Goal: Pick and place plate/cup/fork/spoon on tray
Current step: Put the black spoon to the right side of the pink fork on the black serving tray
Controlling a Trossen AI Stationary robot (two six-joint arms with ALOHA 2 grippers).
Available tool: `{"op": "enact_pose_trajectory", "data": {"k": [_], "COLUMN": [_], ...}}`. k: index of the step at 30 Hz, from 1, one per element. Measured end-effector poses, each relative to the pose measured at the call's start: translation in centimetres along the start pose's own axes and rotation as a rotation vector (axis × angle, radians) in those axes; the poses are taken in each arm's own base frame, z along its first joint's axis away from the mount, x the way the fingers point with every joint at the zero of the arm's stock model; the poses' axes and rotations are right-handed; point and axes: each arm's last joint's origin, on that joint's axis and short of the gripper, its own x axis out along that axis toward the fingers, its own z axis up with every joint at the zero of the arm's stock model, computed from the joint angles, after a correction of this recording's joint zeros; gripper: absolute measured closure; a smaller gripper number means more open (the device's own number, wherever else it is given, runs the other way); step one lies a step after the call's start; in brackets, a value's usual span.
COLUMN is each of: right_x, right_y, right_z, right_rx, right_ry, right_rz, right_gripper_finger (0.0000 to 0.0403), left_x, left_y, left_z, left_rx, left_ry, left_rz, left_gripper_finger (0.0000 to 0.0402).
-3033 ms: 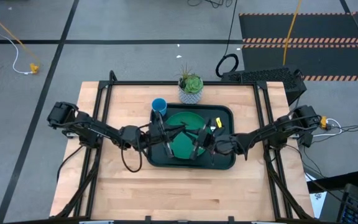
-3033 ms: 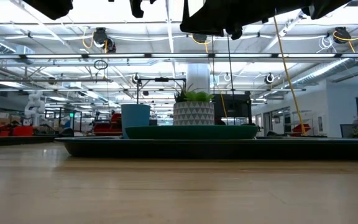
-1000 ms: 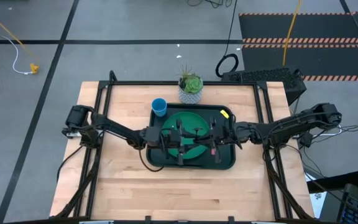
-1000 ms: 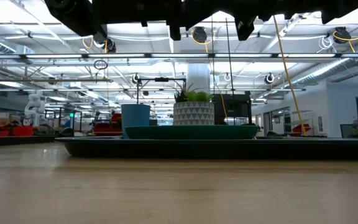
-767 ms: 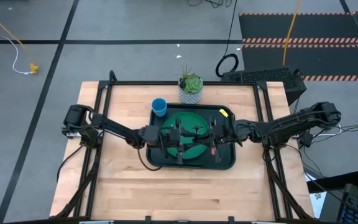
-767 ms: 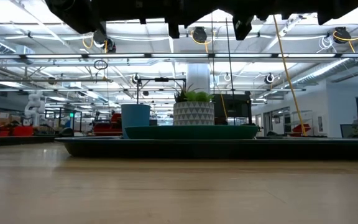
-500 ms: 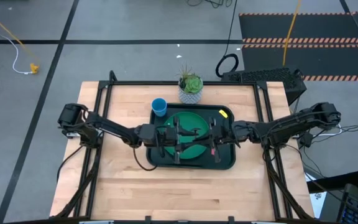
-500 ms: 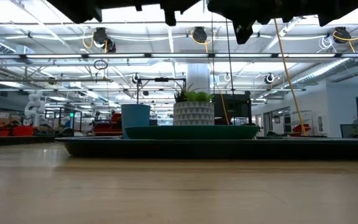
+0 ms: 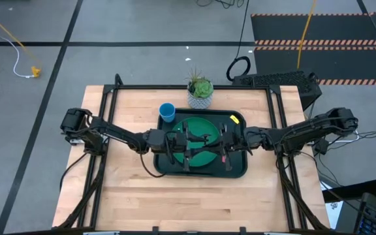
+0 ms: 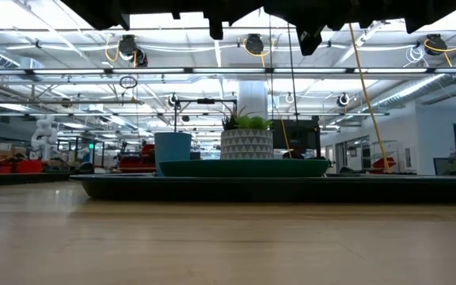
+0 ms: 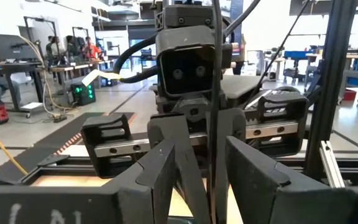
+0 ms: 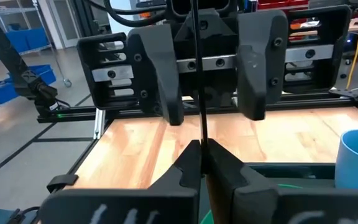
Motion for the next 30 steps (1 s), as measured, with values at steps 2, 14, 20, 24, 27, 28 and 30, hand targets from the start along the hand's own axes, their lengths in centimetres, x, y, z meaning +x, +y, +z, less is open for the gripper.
{"op": "enact_pose_trajectory", "data": {"k": [2,14,20,24,27,28,30], "right_x": [0.0,-0.3,-1.0,-1.5,-1.9,-2.0,-2.1], "right_y": [0.0,0.0,0.1,0.2,0.6,0.8,1.2], "right_z": [0.0,0.4,0.3,-0.4,-1.0,-1.0,-1.1], "right_rx": [0.000,0.012,0.110,0.139,0.165,0.171,0.173], "right_ry": [-0.004,-0.018,0.014,0.076,0.096,0.089,0.066], "right_rz": [0.000,-0.005,-0.117,-0.271,-0.390,-0.417,-0.471], "right_gripper_finger": [0.0403,0.0403,0.0370,0.0318,0.0274,0.0260,0.0236], "left_x": [0.0,0.0,0.0,-0.1,-0.3,-0.3,-0.5], "left_y": [0.0,0.0,0.1,0.3,0.1,0.0,-0.3], "left_z": [0.0,-0.4,-0.5,-1.2,-1.9,-2.1,-2.3], "left_rx": [0.001,0.016,0.024,0.034,0.035,0.034,0.036], "left_ry": [0.005,0.034,0.054,0.122,0.193,0.211,0.235], "left_rz": [0.000,0.003,0.017,0.089,0.147,0.169,0.211], "left_gripper_finger": [0.0270,0.0392,0.0394,0.0393,0.0396,0.0396,0.0396]}}
